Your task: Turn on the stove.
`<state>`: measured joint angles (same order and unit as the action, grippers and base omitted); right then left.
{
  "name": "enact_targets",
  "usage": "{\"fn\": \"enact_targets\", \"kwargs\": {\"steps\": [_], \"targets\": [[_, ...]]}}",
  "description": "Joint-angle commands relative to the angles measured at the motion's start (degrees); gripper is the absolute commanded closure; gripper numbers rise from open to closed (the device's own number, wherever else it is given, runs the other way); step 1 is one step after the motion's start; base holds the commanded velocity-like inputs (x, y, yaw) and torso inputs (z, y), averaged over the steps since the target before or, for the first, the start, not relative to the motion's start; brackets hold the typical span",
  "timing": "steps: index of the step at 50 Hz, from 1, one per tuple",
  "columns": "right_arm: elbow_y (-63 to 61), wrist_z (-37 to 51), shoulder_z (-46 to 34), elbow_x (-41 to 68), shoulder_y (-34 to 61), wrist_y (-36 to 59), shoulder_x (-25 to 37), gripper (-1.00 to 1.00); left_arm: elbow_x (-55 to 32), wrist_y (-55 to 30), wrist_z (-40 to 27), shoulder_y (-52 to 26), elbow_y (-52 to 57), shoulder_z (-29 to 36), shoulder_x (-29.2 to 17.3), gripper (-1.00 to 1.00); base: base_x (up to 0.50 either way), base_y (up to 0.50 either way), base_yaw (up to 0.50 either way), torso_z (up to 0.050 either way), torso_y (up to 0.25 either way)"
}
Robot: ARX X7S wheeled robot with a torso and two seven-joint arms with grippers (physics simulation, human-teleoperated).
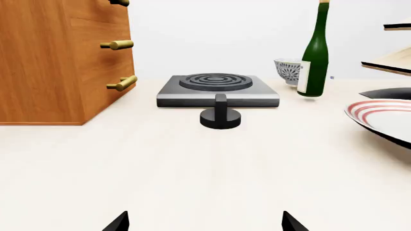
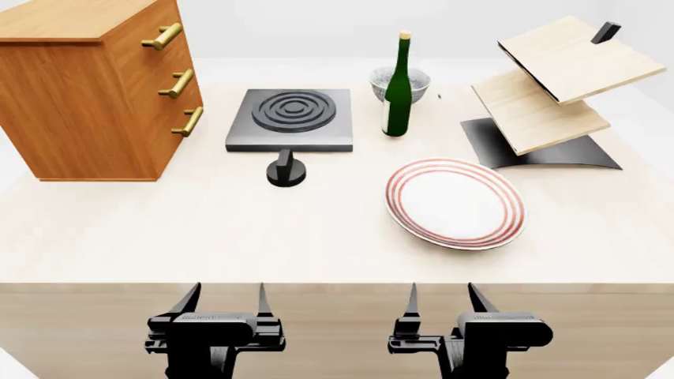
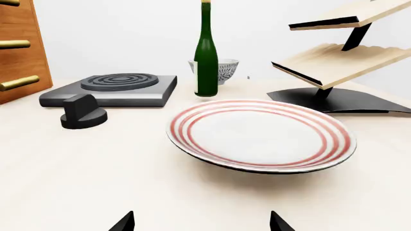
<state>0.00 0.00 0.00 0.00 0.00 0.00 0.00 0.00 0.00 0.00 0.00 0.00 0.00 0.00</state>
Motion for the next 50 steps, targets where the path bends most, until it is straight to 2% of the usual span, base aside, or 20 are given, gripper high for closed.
{"fn": "enact_targets", "kwargs": {"steps": [1,6,10,17,18,20,23,24,28,31,34,37,41,50], "targets": [[-0.31,1.82,-1.81,1.42,-0.06,0.21,1.43,-1.0,-1.05,-0.45,-1.24,0.13,0.59,1.23,-1.06,-1.0,0.0,0.0,0.0,0.0,0.0],[0.39,4.94,-2.28,0.0,-0.17,0.76,2.32,-1.0,0.04,1.38,-2.88,0.81,0.83,3.32,-2.17,-1.0,0.0,0.0,0.0,0.0,0.0],[-0.09,3.81,-2.33,3.02,-0.38,-0.31,2.77,-1.0,-1.54,2.63,-2.05,0.98,1.33,4.44,-2.68,-1.0,0.0,0.0,0.0,0.0,0.0],[-1.0,5.55,-3.91,1.26,-0.31,0.8,3.74,-1.0,-2.64,-0.93,-3.13,0.19,1.57,4.95,-3.31,-1.0,0.0,0.0,0.0,0.0,0.0],[-4.96,7.0,-3.65,-0.06,0.59,6.63,4.0,-1.0,0.0,-5.71,-6.1,-1.4,3.31,4.61,-3.31,-1.0,0.0,0.0,0.0,0.0,0.0],[-13.3,5.87,-2.3,4.08,1.96,19.76,3.98,-1.0,-3.0,-16.33,-3.84,-2.54,11.99,4.35,-4.35,-1.0,0.0,0.0,0.0,0.0,0.0],[-22.27,6.27,-3.74,2.9,2.4,25.58,5.48,-1.0,-5.16,-27.26,-3.56,-4.55,22.86,3.4,-5.26,-1.0,0.0,0.0,0.0,0.0,0.0],[-28.16,5.81,-3.98,3.31,3.15,30.2,6.25,-1.0,-8.04,-35.86,-3.72,-7.22,29.65,1.45,-5.41,-1.0,0.0,0.0,0.0,0.0,0.0],[-37.92,5.1,-0.38,9.06,6.92,44.68,6.06,-1.0,-13.38,-52.19,-4.12,-12.7,41.84,-1.94,-6.28,-1.0,0.0,0.0,0.0,0.0,0.0],[-44.41,5.19,0.94,11.22,9.15,52.48,6.76,-1.0,-16.01,-61.39,-4.97,-15.93,48.81,-4.18,-6.53,-1.0,0.0,0.0,0.0,0.0,0.0],[-48.4,5.55,1.63,12.24,10.81,56.77,7.34,-1.0,-18.32,-66.44,-5.04,-18.28,51.77,-6.69,-5.95,-1.0,0.0,0.0,0.0,0.0,0.0],[-50.24,6.81,0.75,11.25,11.63,58.37,8.28,-1.0,-19.62,-67.46,-4.73,-18.91,51.86,-8.04,-5.32,-1.0,0.0,0.0,0.0,0.0,0.0],[-51.03,6.93,1.55,11.85,11.82,59.11,8.22,-1.0,-18.41,-63.82,-4.91,-17.37,48.69,-6.75,-5.83,-1.0,0.0,0.0,0.0,0.0,0.0],[-51.66,5.05,4.64,15.2,9.9,55.74,6.74,-1.0,-18.01,-59.69,-5.03,-14.95,47.12,-6.39,-6.21,-1.0,0.1,0.0,0.0,0.0,0.0]]}}
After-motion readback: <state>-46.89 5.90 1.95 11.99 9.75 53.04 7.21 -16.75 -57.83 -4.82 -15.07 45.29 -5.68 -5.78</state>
